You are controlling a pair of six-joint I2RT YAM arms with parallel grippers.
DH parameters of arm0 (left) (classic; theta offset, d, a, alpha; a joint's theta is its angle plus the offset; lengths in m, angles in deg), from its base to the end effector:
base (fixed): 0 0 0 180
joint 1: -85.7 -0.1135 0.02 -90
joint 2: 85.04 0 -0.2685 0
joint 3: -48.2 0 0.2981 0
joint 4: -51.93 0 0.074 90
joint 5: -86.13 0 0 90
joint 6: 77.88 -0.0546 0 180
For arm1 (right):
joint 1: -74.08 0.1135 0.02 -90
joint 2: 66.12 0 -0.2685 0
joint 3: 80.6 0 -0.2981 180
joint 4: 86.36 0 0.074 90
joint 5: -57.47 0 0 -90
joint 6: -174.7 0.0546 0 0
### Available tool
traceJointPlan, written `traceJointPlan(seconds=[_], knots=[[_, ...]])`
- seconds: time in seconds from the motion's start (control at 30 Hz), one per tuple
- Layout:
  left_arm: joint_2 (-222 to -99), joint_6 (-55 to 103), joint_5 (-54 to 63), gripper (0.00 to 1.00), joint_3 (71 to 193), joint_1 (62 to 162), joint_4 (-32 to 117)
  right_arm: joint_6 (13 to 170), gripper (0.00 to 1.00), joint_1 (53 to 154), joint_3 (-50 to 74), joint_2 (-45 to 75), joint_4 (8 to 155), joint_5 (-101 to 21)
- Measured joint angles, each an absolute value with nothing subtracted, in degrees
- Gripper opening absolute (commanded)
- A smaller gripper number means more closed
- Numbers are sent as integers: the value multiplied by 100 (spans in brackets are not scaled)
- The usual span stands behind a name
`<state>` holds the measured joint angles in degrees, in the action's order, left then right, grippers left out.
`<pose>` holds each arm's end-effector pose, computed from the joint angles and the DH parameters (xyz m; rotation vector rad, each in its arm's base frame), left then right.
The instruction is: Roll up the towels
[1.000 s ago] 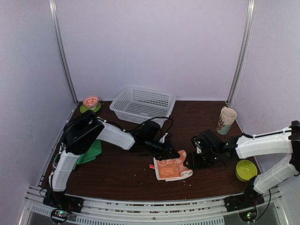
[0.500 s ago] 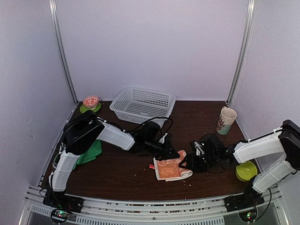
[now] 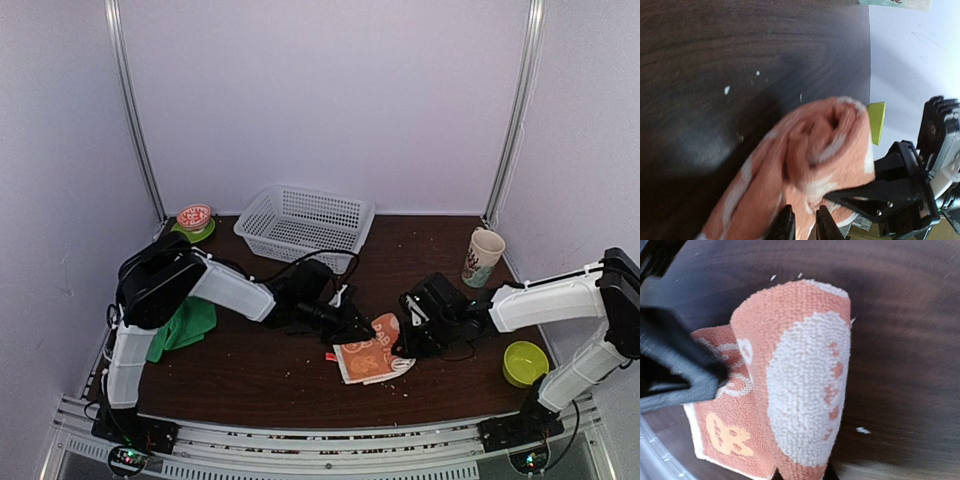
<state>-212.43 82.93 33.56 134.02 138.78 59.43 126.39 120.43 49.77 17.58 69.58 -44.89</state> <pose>0.2758 -0.4223 0.0633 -0.0605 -2.6017 1.6081 0.2019 0.2285 0.1052 -0.1994 2.7808 0.7699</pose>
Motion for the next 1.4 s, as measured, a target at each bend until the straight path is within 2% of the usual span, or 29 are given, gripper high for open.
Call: traceJointPlan(seconds=[0.33, 0.6, 0.9, 1.0, 1.03, 1.17, 1.4], knots=[[-19470, 8295, 2880, 17, 11689, 13881, 5919, 12058, 0, 13227, 3147, 3133, 4617, -1722], [-19256, 8323, 2487, 15, 11112, 13881, 6087, 12134, 0, 14226, 1683, 4611, 2814, 167], [-18850, 8695, 2128, 14, 10080, 13881, 6612, 12259, 0, 14810, 839, 5384, 1481, 1041], [-18603, 8826, 1993, 14, 9667, 13881, 6813, 12204, 18, 14937, 765, 5456, 1409, 1015], [-18539, 8861, 1944, 14, 9551, 13881, 6887, 12191, 21, 14965, 743, 5478, 1428, 984], [-18434, 8920, 1864, 14, 9365, 13881, 6996, 12008, 24, 15079, 736, 5494, 1555, 764], [-18345, 8898, 1820, 14, 9392, 13878, 7051, 11811, 42, 15122, 1114, 5214, 2099, 471]])
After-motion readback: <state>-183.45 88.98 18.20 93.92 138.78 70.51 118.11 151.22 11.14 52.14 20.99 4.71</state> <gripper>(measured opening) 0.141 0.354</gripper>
